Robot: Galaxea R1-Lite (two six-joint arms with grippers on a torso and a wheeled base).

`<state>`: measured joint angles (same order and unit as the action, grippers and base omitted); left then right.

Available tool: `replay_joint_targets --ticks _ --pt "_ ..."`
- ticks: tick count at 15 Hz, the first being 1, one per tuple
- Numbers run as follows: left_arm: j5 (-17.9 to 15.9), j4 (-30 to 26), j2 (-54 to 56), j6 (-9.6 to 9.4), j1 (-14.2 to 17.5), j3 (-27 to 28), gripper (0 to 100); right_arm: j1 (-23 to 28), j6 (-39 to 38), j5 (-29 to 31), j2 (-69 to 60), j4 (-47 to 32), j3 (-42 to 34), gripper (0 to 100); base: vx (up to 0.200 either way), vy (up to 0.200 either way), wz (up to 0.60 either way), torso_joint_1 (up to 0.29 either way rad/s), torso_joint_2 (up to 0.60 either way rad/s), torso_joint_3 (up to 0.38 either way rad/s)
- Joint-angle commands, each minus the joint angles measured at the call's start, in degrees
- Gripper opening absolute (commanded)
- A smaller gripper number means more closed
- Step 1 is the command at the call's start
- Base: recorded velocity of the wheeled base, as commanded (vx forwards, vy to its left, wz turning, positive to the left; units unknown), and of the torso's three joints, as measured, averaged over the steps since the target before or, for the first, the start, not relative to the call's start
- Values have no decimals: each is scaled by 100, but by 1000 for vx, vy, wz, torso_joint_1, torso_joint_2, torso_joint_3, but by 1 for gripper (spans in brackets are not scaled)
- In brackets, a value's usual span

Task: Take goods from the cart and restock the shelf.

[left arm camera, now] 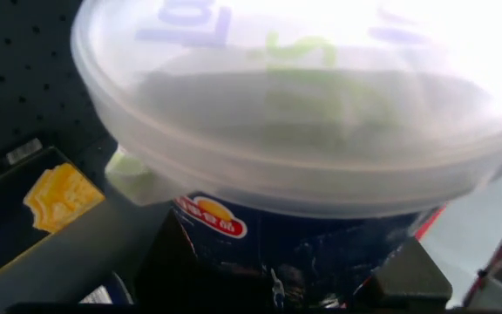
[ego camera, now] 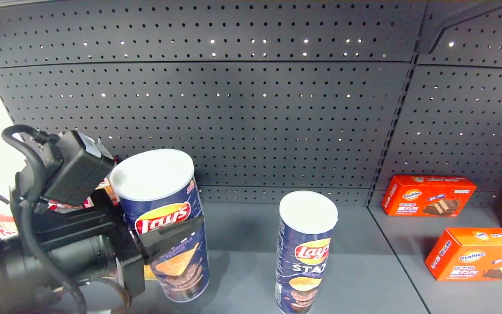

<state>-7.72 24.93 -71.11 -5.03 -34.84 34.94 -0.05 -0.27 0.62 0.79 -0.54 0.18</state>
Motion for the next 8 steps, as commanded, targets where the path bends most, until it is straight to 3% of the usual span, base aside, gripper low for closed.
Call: replay_joint_targets --ticks 1,2,4,8 --pt "-11 3 -465 82 153 303 0 -4 0 -1 9 1 -1 100 0 0 0 0 0 0" --pt "-81 29 -711 275 276 488 0 -4 0 -1 9 1 -1 100 0 0 0 0 0 0" --pt "-846 337 -1221 372 645 857 0 -4 0 -1 9 1 -1 100 0 0 0 0 0 0" --pt "-986 425 -2144 336 707 1375 0 -4 0 -1 9 1 -1 100 0 0 0 0 0 0"
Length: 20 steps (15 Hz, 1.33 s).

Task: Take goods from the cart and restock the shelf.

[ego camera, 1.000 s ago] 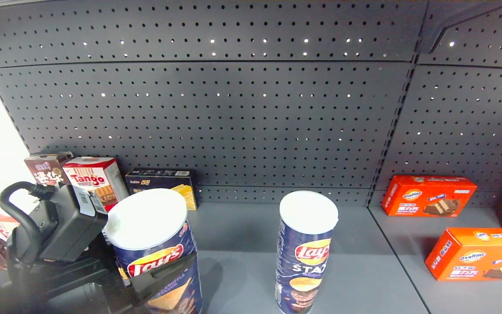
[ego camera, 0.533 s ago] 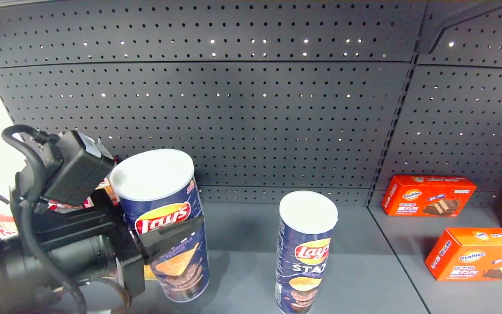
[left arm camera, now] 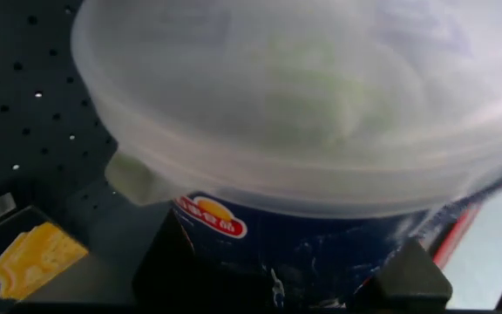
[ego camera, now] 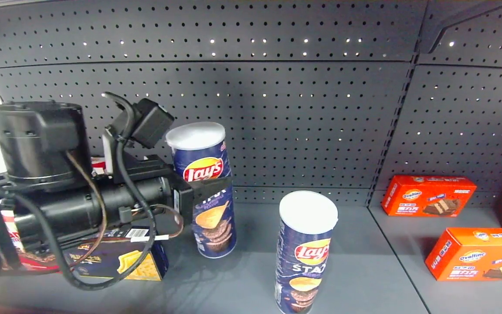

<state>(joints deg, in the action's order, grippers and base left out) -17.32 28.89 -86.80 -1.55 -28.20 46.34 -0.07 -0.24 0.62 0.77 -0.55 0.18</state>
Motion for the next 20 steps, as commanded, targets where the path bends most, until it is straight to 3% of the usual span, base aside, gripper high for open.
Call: replay_joint_targets --ticks 1,4,7,11,15,20 --pt "-26 29 -742 -21 42 367 0 -1 -2 -1 11 2 -1 100 0 0 0 0 0 0" --pt "-245 2 -1516 -12 201 1194 0 -1 -2 -1 11 2 -1 100 0 0 0 0 0 0" --pt "-254 11 -1990 -21 209 1642 0 -1 -2 -1 11 2 -1 100 0 0 0 0 0 0" --pt "-245 20 -2500 -30 183 2116 0 -1 -2 -1 11 2 -1 100 0 0 0 0 0 0" --pt "-245 -6 -3186 -12 -37 3004 0 -1 -2 -1 11 2 -1 100 0 0 0 0 0 0" --pt "-245 11 -3493 -21 -160 3206 0 -1 -2 -1 11 2 -1 100 0 0 0 0 0 0"
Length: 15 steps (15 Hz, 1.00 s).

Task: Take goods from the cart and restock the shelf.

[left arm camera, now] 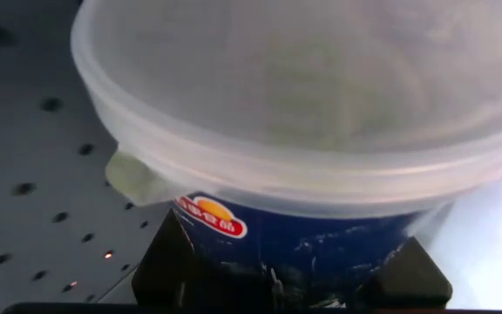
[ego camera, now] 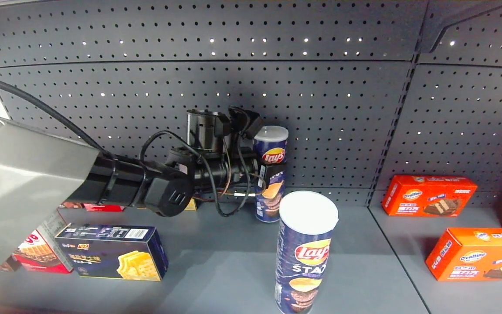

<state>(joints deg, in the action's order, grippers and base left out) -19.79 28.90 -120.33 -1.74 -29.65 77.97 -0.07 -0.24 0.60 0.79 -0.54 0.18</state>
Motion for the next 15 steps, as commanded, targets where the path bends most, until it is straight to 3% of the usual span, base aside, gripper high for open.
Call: replay_joint_targets --ticks 1,5,14,15 --pt "1 10 -166 -1 -24 69 0 -1 -2 2 9 1 -1 100 0 0 0 0 0 0" --pt "1 10 -377 -1 -59 289 0 -1 -2 2 9 1 -1 100 0 0 0 0 0 0" --pt "27 28 -386 -10 -138 227 0 -1 -2 2 9 1 -1 100 0 0 0 0 0 0" --pt "27 28 -394 -10 -147 227 100 -1 -2 2 9 1 -1 100 0 0 0 0 0 0"
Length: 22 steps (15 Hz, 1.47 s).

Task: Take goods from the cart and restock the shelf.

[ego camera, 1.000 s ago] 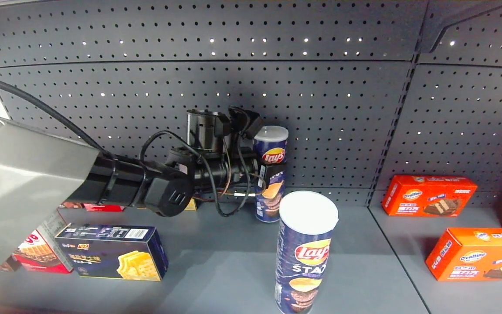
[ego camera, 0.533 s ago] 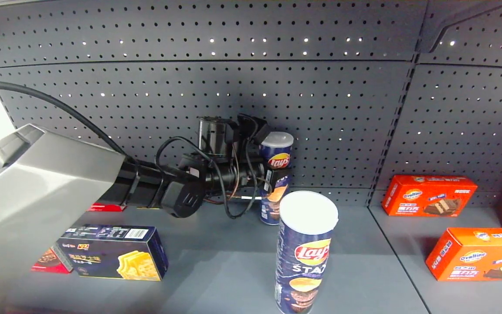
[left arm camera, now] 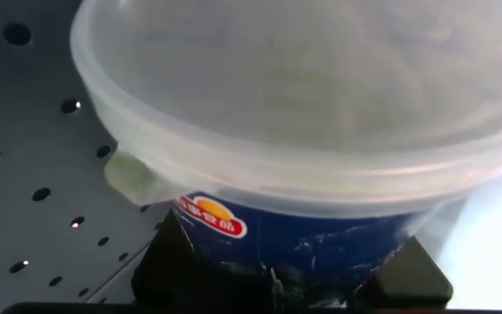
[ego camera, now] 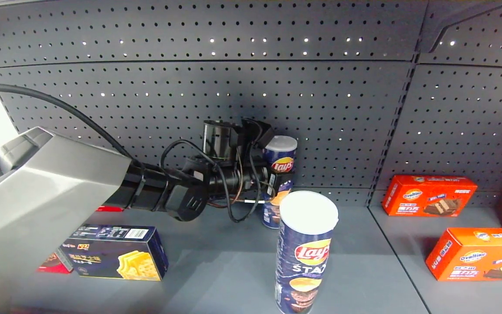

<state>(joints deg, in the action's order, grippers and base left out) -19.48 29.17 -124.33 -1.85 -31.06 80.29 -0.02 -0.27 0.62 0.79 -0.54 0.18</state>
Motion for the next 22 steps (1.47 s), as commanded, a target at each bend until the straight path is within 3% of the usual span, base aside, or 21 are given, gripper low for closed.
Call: replay_joint_targets --ticks 1,6,16,20,22 --pt "6 10 14 1 -14 -13 100 -6 0 -1 9 1 -1 100 0 0 0 0 0 0" --pt "14 361 190 1 -14 -496 100 -6 0 -1 9 1 -1 100 0 0 0 0 0 0" --pt "252 1029 1675 10 48 -2834 100 -6 0 -1 9 1 -1 100 0 0 0 0 0 0" --pt "1122 1117 1974 -96 56 -3344 100 -6 0 -1 9 1 -1 100 0 0 0 0 0 0" --pt "1561 1108 2053 -404 48 -3555 100 -6 0 -1 9 1 -1 100 0 0 0 0 0 0"
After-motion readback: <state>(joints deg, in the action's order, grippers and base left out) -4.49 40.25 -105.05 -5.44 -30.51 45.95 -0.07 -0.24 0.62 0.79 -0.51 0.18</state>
